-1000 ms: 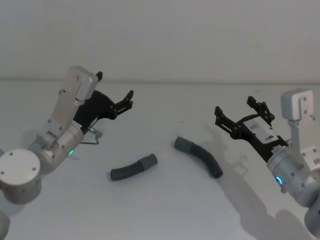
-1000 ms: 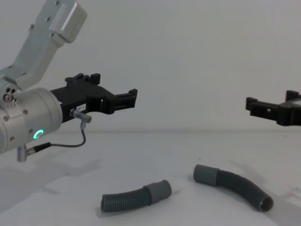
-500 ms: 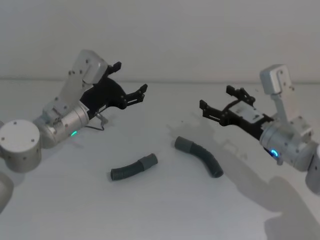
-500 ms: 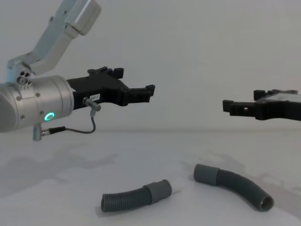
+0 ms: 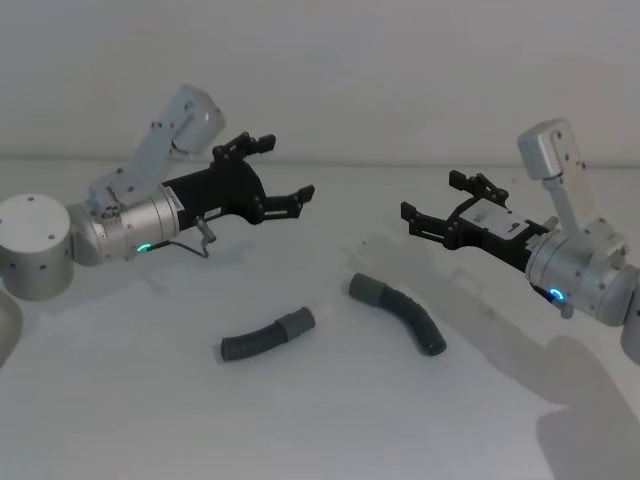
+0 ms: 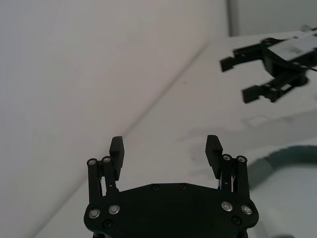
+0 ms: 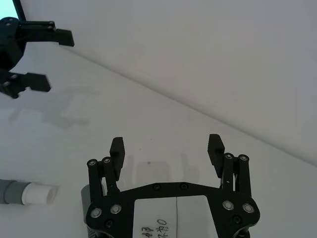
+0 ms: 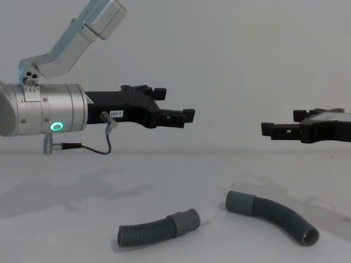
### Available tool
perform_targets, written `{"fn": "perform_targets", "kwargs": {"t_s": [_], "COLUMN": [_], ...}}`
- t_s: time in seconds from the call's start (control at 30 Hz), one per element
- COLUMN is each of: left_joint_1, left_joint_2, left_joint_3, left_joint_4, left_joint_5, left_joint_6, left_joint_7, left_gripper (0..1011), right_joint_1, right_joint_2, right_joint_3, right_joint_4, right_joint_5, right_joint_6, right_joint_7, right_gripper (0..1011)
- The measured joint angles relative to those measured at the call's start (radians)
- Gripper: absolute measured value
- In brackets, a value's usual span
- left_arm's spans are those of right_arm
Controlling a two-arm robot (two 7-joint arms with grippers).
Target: Use both hands to pick up one end of the pipe from the table, align the ends, and insert them.
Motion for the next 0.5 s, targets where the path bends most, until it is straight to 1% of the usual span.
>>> {"fn": "perform_targets", "kwargs": {"t_s": [0.07, 0.17, 0.2, 0.33, 0.37, 0.43, 0.5], "left_joint_1": [-0.009, -0.012, -0.011, -0.002, 0.004, 0.007, 0.020], "left_joint_2": [0.008, 0.018, 0.031, 0.053, 0.064, 0.069, 0.088], "left_joint_3": [0.007, 0.012, 0.015, 0.019, 0.021, 0.022, 0.023], "left_joint_4": [0.005, 0.002, -0.011, -0.039, -0.053, -0.059, -0.087], "left_joint_5": [-0.012, -0.024, -0.034, -0.051, -0.058, -0.061, -0.073], "left_joint_6": [0.014, 0.030, 0.045, 0.073, 0.086, 0.092, 0.114], "left_joint_7": [-0.039, -0.070, -0.094, -0.128, -0.140, -0.144, -0.159], "left_gripper": [1001, 1001, 1001, 1001, 1001, 1001, 1001], "right_joint_1": [0.000, -0.004, -0.008, -0.015, -0.016, -0.018, -0.018], "right_joint_2": [0.002, 0.005, 0.006, 0.009, 0.009, 0.011, 0.011], "right_joint_3": [0.000, 0.000, 0.000, -0.001, -0.001, -0.001, -0.002], "right_joint_4": [0.005, 0.008, 0.008, 0.010, 0.010, 0.011, 0.012], "right_joint_5": [0.003, 0.007, 0.009, 0.013, 0.013, 0.015, 0.015], "right_joint_6": [-0.004, -0.011, -0.017, -0.024, -0.025, -0.029, -0.032], "right_joint_7": [0.002, 0.002, 0.000, -0.004, -0.004, -0.007, -0.010], "right_gripper": [1001, 1001, 1002, 1002, 1002, 1002, 1002]}}
